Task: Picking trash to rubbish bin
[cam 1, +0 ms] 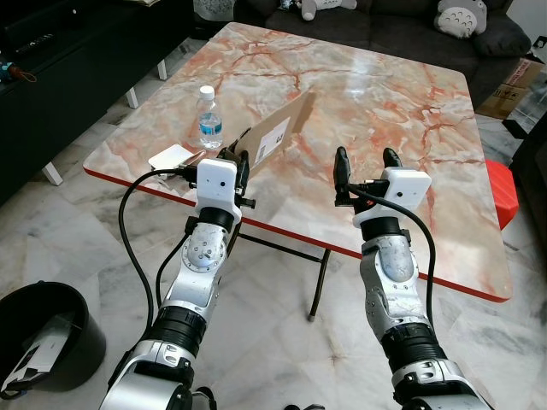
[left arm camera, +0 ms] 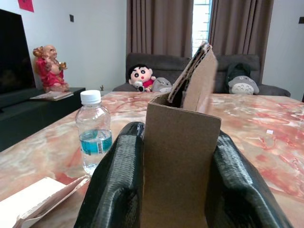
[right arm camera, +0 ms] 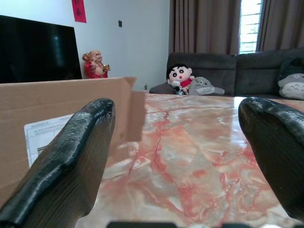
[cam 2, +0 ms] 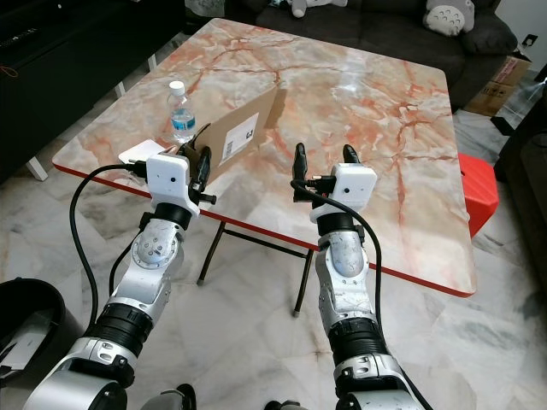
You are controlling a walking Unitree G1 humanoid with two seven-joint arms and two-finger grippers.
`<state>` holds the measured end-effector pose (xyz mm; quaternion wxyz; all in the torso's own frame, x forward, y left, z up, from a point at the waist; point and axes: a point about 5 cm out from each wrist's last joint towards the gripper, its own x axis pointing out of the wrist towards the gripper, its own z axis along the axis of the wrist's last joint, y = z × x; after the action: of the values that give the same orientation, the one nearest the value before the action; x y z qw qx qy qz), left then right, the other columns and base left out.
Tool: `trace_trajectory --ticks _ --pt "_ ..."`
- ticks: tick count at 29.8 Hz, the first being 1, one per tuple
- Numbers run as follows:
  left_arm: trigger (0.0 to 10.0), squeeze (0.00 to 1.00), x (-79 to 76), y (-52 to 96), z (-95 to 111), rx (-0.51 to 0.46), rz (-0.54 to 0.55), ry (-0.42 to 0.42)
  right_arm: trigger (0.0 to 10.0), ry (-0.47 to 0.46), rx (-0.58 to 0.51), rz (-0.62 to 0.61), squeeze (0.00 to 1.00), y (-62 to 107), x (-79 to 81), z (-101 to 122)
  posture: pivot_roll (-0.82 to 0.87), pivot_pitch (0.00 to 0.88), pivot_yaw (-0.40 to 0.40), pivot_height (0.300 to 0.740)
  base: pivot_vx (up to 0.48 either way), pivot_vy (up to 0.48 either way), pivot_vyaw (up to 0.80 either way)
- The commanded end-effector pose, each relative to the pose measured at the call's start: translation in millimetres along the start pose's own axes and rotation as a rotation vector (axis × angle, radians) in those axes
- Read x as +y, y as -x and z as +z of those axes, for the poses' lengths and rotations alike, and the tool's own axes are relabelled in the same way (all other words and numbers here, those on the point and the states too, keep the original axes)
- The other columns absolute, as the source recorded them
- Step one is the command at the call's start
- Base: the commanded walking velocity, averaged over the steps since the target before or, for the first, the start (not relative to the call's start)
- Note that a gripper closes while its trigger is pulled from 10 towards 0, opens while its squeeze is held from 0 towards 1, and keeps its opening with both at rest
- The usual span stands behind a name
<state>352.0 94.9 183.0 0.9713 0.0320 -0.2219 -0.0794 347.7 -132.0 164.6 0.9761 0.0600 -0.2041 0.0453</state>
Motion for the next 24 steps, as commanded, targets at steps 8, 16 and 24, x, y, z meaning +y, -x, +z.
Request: trace_trajectory --ticks 8,16,24 --pt "10.0 0.0 -5.3 0.1 2.6 -0.022 -0.015 0.022 10.0 0.014 -0.009 -0.034 0.0 1.3 -10.2 2.6 0.09 0.126 -0.127 0.74 0.0 0.0 0.0" --pt "10.0 0.0 -8.7 0.4 3.3 -0.027 -0.028 0.021 10.0 0.014 -0.005 -0.031 0.0 1.4 -10.1 2.0 0.09 0.124 -0.127 0.74 0.0 0.0 0.0" --pt "10.0 0.0 -10.0 0.6 4.2 -0.033 -0.032 0.025 10.0 0.021 -0.003 -0.033 0.0 2.1 -11.1 1.7 0.08 0.114 -0.126 0.74 0.0 0.0 0.0"
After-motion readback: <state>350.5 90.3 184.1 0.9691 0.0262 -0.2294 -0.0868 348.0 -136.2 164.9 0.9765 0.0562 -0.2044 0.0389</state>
